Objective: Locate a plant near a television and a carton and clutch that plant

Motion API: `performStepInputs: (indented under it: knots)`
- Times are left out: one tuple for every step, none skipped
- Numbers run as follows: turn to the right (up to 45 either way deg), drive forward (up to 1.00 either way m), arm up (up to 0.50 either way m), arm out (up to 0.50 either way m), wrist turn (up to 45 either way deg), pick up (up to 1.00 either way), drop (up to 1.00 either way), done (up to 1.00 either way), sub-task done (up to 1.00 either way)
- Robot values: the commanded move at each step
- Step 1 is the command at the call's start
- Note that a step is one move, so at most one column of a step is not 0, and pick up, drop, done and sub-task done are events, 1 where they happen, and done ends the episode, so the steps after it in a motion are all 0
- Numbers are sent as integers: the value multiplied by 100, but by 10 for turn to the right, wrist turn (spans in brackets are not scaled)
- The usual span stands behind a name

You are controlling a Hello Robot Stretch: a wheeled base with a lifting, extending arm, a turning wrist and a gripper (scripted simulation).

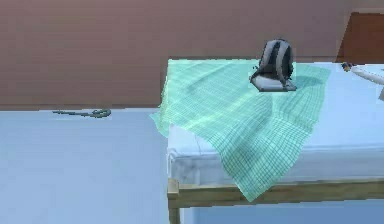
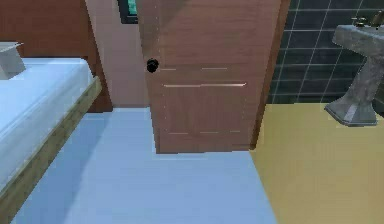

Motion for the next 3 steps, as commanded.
performStepInputs:
  knots:
    - [-60, 0, 0, 0, 0, 0, 0, 0, 0]
    - [-30, 0, 0, 0, 0, 0, 0, 0, 0]
    - [0, 25, 0, 0, 0, 0, 0, 0, 0]
